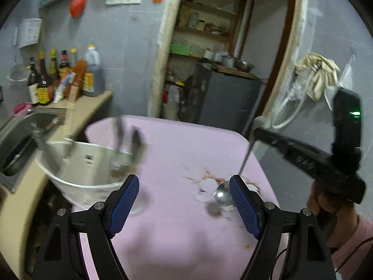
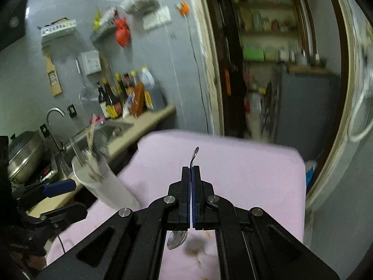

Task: Organize utensils
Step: 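Lift the spoon and carry it over the white caddy with the right tool, then lower the spoon into the caddy and open the right tool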

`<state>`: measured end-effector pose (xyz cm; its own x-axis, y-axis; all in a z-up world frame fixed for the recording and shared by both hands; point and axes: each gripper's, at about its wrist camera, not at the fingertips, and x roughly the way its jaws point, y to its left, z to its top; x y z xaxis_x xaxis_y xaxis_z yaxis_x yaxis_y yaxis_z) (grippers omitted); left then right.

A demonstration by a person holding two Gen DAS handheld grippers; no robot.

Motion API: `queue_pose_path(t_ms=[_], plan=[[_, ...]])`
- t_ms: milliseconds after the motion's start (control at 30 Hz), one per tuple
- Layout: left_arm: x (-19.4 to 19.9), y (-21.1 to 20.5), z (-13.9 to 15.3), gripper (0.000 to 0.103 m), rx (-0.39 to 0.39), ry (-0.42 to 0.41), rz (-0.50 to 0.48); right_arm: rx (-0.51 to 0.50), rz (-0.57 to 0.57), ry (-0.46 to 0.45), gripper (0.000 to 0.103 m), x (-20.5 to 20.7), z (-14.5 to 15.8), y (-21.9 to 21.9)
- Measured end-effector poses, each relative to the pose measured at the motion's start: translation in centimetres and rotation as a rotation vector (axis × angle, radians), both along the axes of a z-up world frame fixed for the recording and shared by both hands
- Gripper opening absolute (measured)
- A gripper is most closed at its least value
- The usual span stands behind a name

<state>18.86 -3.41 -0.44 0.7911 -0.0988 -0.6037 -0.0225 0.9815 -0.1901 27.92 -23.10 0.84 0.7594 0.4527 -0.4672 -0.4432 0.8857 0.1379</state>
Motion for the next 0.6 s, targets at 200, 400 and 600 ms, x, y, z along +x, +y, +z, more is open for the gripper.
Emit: queue_pose_path(t_ms=[200, 400, 600], plan=[[-1.3, 6.4, 1.8, 0.078, -0.012, -0.025, 0.087, 0.007, 0.026, -0.131, 0.001, -2.8, 7.6, 5.4], [-2.2, 12.4, 1.8, 0.078, -0.004, -0.029, 0.132, 0.045, 0.056, -0.227, 0.001, -5.0, 12.6, 11.1], [-1.7, 16.4, 1.5, 0.078, 0.023, -0.01, 0.176, 0.016, 0.071, -0.254, 0.001, -4.6, 10.5, 17.8]])
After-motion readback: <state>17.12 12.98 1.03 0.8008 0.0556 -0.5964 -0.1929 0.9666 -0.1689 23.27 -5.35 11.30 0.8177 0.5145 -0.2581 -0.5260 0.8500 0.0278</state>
